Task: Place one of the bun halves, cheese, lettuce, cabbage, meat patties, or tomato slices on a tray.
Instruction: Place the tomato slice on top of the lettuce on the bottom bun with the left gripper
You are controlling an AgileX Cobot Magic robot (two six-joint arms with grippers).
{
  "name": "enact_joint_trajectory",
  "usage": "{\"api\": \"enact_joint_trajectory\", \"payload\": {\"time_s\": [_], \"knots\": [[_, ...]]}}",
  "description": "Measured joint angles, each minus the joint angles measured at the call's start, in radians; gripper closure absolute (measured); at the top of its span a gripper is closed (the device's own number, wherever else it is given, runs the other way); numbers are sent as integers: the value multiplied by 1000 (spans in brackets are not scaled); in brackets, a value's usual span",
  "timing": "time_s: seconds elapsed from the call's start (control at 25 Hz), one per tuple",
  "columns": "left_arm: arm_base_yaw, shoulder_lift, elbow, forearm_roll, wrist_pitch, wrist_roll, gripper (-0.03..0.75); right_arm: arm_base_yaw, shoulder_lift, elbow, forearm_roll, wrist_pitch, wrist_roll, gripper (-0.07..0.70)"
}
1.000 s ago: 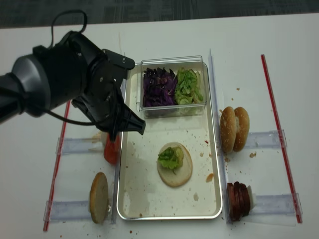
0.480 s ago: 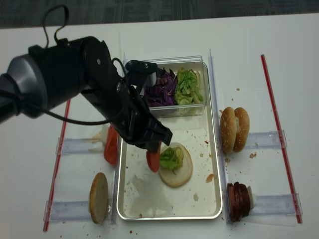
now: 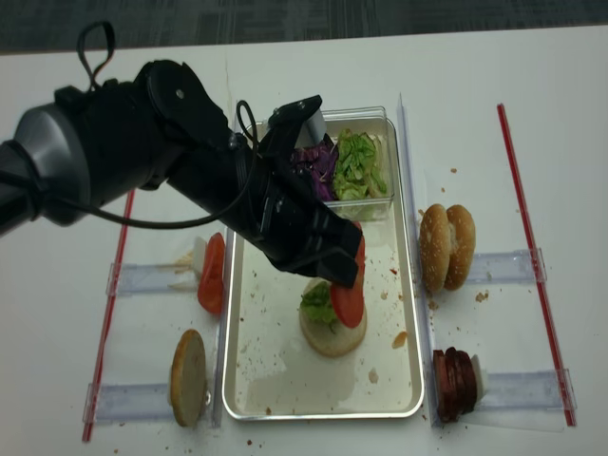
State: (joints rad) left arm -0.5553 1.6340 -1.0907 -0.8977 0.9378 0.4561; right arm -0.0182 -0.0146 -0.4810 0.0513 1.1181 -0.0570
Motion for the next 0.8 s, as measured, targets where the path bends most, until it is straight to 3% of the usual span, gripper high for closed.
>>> {"api": "enact_joint_trajectory", "payload": {"time_s": [0.8], "knots": [[0,205,0,-9,-74,8,693,0,0,0,0,0,-2,41]]}}
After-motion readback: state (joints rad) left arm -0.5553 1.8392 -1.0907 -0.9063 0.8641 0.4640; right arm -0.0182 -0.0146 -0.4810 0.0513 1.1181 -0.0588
